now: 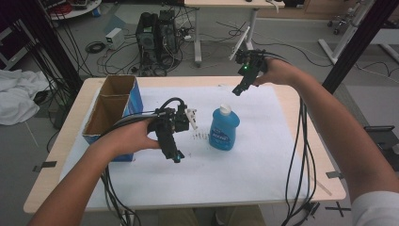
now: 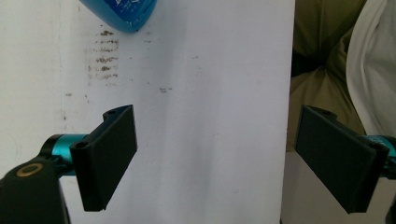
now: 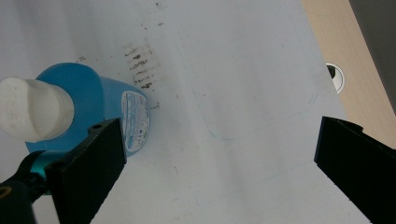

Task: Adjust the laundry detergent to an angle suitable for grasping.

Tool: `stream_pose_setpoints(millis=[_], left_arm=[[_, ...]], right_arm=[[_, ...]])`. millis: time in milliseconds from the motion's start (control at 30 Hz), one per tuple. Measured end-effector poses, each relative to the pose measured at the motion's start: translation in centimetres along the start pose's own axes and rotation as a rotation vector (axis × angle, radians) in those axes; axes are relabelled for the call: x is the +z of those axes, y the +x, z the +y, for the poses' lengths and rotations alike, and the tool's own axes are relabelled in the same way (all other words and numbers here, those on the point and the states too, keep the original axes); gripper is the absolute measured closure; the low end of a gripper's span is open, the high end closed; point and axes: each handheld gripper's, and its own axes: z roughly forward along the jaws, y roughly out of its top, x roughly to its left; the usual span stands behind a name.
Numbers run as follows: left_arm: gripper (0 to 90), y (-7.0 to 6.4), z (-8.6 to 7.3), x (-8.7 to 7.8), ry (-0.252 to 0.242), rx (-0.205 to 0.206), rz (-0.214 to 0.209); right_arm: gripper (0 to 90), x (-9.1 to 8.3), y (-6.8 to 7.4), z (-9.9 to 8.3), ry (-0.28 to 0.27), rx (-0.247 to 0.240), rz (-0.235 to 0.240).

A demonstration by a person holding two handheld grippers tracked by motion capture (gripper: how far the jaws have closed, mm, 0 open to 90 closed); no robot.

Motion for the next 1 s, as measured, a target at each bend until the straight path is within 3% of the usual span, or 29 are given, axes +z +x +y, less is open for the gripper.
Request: stream_pose_setpoints(millis=[700, 1000], left_arm=[[13.3, 0.3, -0.3, -0.1, 0.001, -0.012, 0.012], [13.3, 0.7, -0.6, 0.0, -0.003, -0.042, 0.017]], right_arm=[[1.2, -0.9, 0.5, -2.1, -0.027, 0.017, -0.008], [1.2, -1.3, 1.0, -3.3, -0.033, 0.022, -0.007]])
